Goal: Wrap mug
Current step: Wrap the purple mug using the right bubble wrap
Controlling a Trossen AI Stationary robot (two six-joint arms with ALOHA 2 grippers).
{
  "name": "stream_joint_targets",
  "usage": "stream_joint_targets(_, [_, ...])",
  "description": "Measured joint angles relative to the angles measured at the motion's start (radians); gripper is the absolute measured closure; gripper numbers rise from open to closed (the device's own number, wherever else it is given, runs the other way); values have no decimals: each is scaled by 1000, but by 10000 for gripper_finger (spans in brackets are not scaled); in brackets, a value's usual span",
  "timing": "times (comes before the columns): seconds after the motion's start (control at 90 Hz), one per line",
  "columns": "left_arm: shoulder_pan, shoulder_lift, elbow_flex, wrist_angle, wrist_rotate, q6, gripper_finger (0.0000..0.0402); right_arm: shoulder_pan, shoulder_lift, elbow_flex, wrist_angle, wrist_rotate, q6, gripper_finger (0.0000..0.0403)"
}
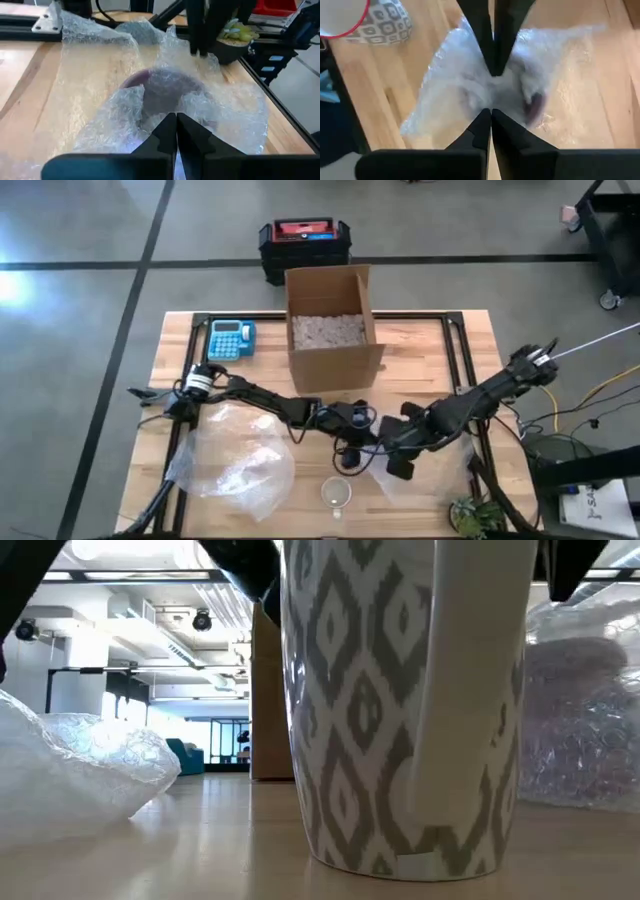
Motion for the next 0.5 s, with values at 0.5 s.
stream_joint_targets(0.5, [0, 0, 1, 3, 3, -3, 402, 55, 67, -122, 160, 100, -42, 403])
